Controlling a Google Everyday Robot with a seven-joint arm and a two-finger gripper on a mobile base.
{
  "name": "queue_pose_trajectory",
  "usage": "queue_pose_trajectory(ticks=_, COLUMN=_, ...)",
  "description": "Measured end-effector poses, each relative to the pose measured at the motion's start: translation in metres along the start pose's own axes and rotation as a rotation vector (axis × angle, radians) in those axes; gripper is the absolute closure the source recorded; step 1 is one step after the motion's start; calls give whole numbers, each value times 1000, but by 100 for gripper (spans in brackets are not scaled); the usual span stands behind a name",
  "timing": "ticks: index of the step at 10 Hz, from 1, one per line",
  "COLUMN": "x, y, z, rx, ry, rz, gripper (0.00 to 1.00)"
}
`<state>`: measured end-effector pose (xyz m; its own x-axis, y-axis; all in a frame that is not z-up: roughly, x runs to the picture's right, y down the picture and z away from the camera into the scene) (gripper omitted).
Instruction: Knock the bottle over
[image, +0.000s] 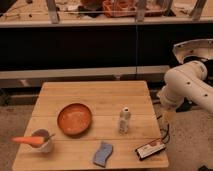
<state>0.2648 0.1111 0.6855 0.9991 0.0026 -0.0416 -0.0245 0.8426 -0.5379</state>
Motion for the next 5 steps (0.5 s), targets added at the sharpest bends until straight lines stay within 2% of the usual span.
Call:
queue_pose_trajectory(ticks=2, x=-23, y=3, z=3, rx=1, ry=3, rz=-25, gripper=20)
queue_pose_trajectory(ticks=5, x=-32, y=8, z=9, rx=4, ry=10, rz=-49, gripper=20)
